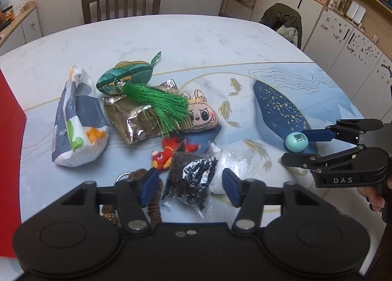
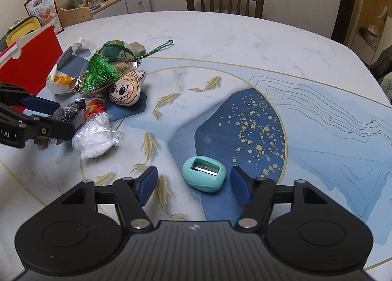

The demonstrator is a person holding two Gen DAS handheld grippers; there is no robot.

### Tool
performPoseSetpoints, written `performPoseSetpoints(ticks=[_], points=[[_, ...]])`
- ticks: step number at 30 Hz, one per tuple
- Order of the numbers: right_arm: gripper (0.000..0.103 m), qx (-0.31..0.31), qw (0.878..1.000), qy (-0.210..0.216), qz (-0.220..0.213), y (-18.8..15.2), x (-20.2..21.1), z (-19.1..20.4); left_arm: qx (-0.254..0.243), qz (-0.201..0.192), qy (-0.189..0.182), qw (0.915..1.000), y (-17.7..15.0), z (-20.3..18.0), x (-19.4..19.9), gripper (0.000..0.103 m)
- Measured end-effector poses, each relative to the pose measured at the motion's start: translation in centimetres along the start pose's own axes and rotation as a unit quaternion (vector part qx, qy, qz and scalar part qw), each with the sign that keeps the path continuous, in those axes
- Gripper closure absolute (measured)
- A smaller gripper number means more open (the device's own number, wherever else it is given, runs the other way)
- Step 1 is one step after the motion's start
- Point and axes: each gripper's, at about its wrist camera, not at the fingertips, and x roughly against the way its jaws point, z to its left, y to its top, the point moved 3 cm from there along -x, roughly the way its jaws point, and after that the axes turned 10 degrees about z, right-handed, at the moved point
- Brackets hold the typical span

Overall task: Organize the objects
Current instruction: 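Grasp the black bead bag with the left gripper while the right grasps the teal sharpener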

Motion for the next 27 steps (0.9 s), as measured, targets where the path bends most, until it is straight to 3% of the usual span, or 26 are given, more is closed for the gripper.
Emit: performPoseSetpoints(ticks=[3,11,27], points=[[0.044,-0.001,1.000,-0.001,0.001,0.0,-0.1,0.0,-0.002,0.001,0.000,1.0000,0.0,-0.1,0.0,0.062],[0.064,-0.004,1.000,-0.012,0.001,0.1,0.1,-0.2,0.000,-0.002,-0.002,1.0000,0.0,-0.2,0.3,0.070],[0.064,-0.013,0.999,0.010,-0.030,0.9,3.6,1.1,0.015,-0.034,-0.012,0.9992,-0.2,0.2,4.5,0.073]])
